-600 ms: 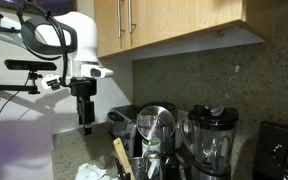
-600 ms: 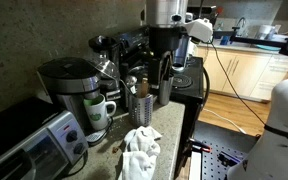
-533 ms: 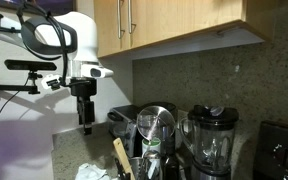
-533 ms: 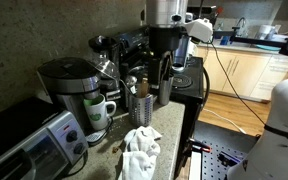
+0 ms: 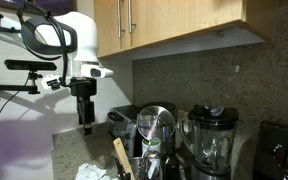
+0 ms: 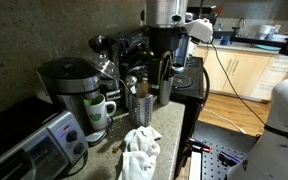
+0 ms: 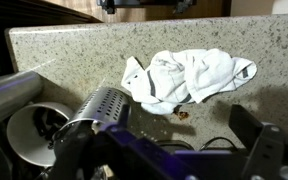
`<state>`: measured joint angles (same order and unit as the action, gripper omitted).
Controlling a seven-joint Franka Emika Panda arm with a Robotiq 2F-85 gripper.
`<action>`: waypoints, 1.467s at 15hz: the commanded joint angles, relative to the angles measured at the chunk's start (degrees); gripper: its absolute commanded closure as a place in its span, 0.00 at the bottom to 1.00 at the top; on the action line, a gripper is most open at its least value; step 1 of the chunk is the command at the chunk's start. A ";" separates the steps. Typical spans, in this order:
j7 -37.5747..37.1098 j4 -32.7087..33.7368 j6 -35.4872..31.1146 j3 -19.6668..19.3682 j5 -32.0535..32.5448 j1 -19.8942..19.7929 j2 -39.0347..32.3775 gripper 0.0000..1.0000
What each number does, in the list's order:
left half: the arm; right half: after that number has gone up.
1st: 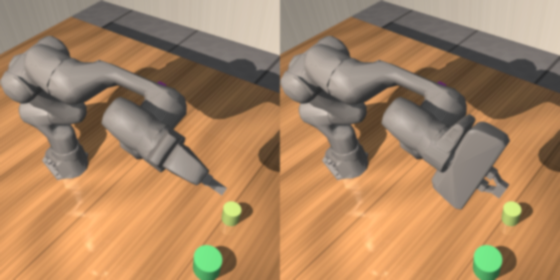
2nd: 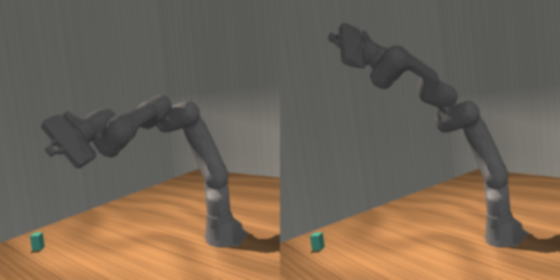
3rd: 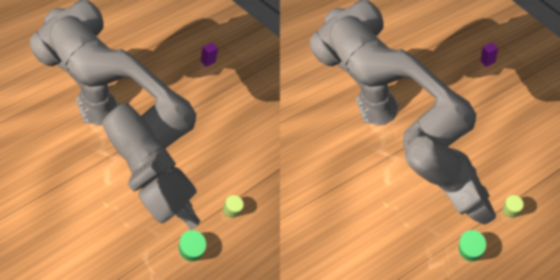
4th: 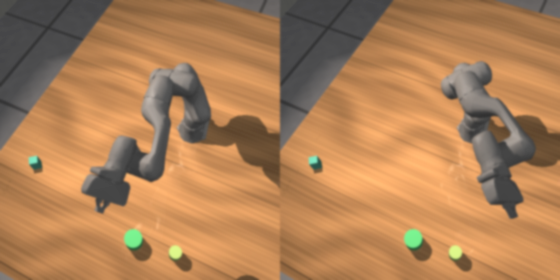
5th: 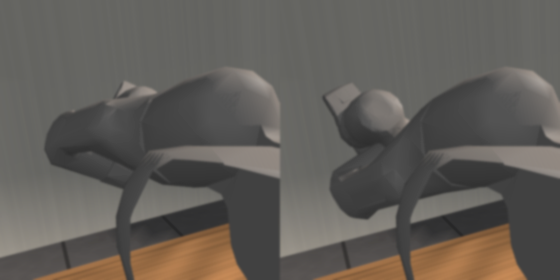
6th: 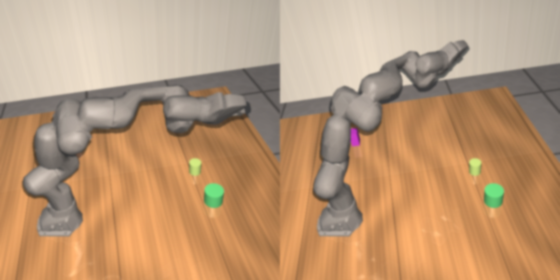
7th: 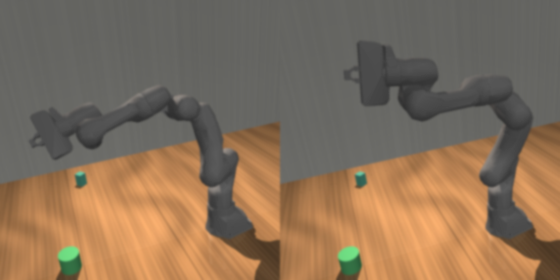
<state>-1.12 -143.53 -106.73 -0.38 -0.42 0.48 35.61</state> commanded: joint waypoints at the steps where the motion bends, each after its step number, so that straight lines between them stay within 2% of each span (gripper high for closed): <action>1: 0.13 0.11 0.13 0.19 -0.11 -0.25 -0.03 0.00; 9: 0.13 0.11 0.13 0.19 -0.11 -0.25 -0.03 0.00; 12: -2.93 -0.30 -4.63 0.96 0.19 -1.11 -3.24 0.00; 15: -8.11 1.74 -8.79 0.66 -3.50 -1.31 -9.54 0.00; 18: -12.71 3.32 -13.35 0.81 -10.71 -0.07 -15.99 0.00; 22: -14.21 6.55 -18.66 2.60 -21.25 2.99 -23.31 0.00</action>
<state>-12.85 -141.02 -123.30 0.74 -16.09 1.55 17.53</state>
